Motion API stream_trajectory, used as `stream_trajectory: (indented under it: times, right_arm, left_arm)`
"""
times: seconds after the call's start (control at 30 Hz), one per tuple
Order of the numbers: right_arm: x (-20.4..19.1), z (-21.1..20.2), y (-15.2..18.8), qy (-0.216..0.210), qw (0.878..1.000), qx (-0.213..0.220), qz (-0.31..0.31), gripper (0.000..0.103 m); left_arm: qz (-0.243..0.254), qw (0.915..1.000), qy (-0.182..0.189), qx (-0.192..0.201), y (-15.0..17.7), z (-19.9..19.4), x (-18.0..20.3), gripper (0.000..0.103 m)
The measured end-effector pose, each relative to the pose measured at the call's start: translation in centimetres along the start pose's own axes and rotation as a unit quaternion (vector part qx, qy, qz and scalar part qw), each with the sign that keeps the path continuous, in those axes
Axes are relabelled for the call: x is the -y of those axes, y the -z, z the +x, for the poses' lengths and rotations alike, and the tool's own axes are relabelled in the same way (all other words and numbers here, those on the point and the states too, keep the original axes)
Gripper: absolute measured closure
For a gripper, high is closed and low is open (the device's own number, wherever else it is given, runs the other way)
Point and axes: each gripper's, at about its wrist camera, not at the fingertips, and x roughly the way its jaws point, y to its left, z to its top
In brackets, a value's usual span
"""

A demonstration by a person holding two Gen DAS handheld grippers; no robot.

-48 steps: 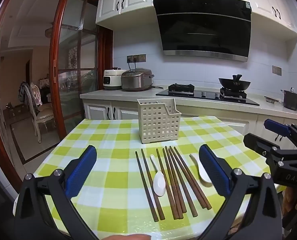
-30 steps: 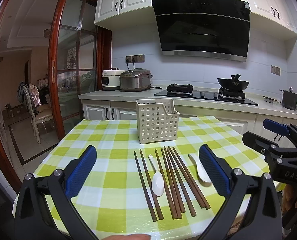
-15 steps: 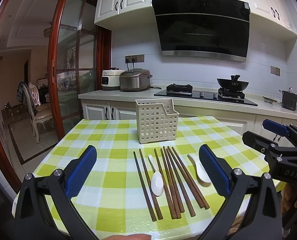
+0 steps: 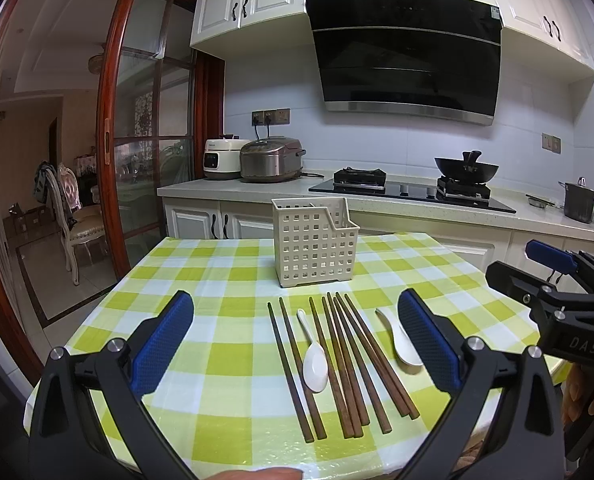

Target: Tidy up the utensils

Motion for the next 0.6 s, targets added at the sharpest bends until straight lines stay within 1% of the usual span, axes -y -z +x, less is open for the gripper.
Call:
stream_trajectory:
  times: [0.6]
  right_arm:
    - [-0.02, 0.05, 0.03, -0.001, 1.000, -0.001, 0.003, 0.018]
  left_arm:
    - [-0.002, 1.0000, 0.000, -0.002, 0.02, -0.15, -0.16, 0.004]
